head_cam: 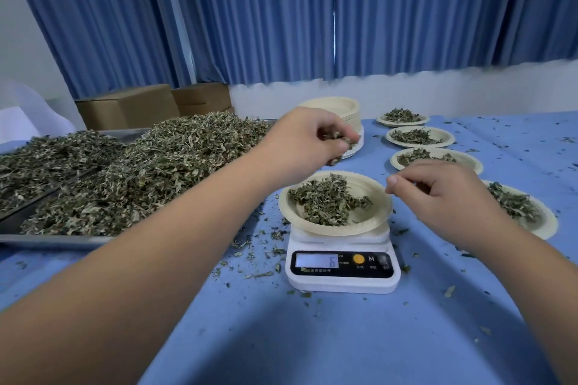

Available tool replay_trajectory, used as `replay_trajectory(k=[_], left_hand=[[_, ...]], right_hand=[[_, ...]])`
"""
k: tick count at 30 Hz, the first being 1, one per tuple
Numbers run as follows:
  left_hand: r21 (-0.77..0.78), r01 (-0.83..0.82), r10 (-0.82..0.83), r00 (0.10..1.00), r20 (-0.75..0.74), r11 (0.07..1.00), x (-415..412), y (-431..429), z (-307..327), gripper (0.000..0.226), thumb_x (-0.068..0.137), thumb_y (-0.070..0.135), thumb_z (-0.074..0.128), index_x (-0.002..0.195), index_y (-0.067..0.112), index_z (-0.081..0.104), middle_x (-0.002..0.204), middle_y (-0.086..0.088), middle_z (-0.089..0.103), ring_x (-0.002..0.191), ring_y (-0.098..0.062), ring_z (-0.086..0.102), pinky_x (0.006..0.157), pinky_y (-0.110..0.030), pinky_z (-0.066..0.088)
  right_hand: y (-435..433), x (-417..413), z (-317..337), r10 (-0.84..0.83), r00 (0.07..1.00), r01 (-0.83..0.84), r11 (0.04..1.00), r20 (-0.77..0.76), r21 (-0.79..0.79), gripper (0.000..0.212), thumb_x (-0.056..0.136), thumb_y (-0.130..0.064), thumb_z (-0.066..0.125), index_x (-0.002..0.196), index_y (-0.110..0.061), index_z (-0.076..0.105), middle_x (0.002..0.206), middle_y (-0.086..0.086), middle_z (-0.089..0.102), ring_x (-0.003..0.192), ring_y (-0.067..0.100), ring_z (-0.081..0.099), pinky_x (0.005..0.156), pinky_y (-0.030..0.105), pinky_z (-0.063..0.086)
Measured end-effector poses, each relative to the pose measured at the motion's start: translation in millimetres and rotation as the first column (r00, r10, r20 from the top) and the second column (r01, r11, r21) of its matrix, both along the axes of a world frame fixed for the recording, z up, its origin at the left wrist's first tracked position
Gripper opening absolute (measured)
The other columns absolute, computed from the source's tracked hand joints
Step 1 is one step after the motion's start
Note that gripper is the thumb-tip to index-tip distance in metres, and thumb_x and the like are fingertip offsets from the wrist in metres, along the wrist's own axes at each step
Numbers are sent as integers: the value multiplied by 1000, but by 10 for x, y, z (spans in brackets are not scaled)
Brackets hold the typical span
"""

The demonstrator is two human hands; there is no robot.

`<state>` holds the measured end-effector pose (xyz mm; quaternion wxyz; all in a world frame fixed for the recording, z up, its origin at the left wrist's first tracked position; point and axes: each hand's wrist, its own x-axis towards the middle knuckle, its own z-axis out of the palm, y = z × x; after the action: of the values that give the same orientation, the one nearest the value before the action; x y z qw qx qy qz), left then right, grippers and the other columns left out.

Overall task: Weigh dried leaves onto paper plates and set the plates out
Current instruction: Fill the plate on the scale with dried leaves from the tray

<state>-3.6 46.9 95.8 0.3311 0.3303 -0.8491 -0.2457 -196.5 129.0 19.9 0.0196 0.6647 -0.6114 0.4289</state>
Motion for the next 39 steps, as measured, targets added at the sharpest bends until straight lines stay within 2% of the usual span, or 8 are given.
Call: replay_trajectory(k=[3, 8, 12, 21, 25, 28, 32, 39], left_hand=[[0, 34, -34, 998, 43, 999, -244, 41, -63, 12, 89, 10, 67, 98, 15, 73, 68, 6, 64, 52, 4, 54, 52, -9, 42], [5, 62, -61, 951, 302, 998, -348, -13, -222, 28, 86, 29, 72, 113, 27, 69, 107, 9, 67, 77, 10, 56, 67, -3, 41], [-116, 10, 24, 957, 289, 993, -217, -84, -236, 25, 87, 30, 70, 112, 28, 69, 103, 16, 63, 70, 24, 47, 62, 5, 35], [-199, -336, 383, 877, 290, 920, 565, -428, -265, 17, 95, 27, 54, 100, 25, 71, 97, 9, 65, 88, -9, 57, 75, -21, 38], [-198, -457, 494, 740, 456, 867, 895, -564, -530, 36, 98, 46, 46, 113, 20, 67, 104, -3, 70, 86, -21, 62, 79, -32, 51], [-148, -487, 479, 676, 560, 860, 1007, -589, -749, 58, 97, 60, 34, 124, 15, 58, 112, -8, 66, 86, -19, 55, 79, -33, 48], [-68, -532, 460, 652, 603, 844, 1004, -565, -938, 59, 93, 68, 29, 106, 15, 52, 87, 1, 55, 75, -12, 52, 61, -30, 39], [-231, -584, 606, 600, 523, 778, 998, -459, -987, 44, 96, 57, 38, 85, 18, 52, 76, -1, 56, 67, -20, 56, 65, -34, 51]], right_hand=[[-13, -31, 4, -5, 1000, 5, 1000, -17, -9, 24, 89, -29, 57, 68, -26, 68, 65, -8, 61, 68, 3, 52, 56, 8, 32], [-15, -74, -2, -8, 1000, 8, 1000, -13, -17, 26, 87, -34, 54, 69, -24, 69, 64, -8, 59, 69, 3, 51, 56, 9, 32], [-16, -88, -3, -14, 1000, 14, 1000, -19, -18, 26, 88, -34, 53, 69, -23, 69, 65, -7, 60, 67, 3, 51, 56, 11, 32], [5, -51, -7, -3, 1000, 3, 1000, -7, -1, 23, 90, -27, 58, 75, -18, 73, 66, -5, 59, 65, 1, 50, 56, 7, 32], [16, -12, 4, 9, 999, -9, 1000, -36, -5, 26, 91, -24, 58, 73, -11, 73, 63, -4, 57, 65, -3, 49, 57, 7, 32], [25, 13, 8, 17, 999, -17, 1000, -38, 1, 26, 92, -24, 58, 74, -12, 73, 62, -5, 55, 64, -3, 48, 57, 7, 32], [22, 21, 4, 12, 1000, -12, 1000, -19, -2, 25, 90, -25, 58, 73, -13, 73, 62, -6, 55, 63, -3, 49, 56, 8, 32], [21, 19, -2, 2, 1000, -2, 1000, -26, 5, 24, 90, -25, 58, 74, -18, 73, 65, -7, 58, 63, -6, 49, 56, 5, 32]])
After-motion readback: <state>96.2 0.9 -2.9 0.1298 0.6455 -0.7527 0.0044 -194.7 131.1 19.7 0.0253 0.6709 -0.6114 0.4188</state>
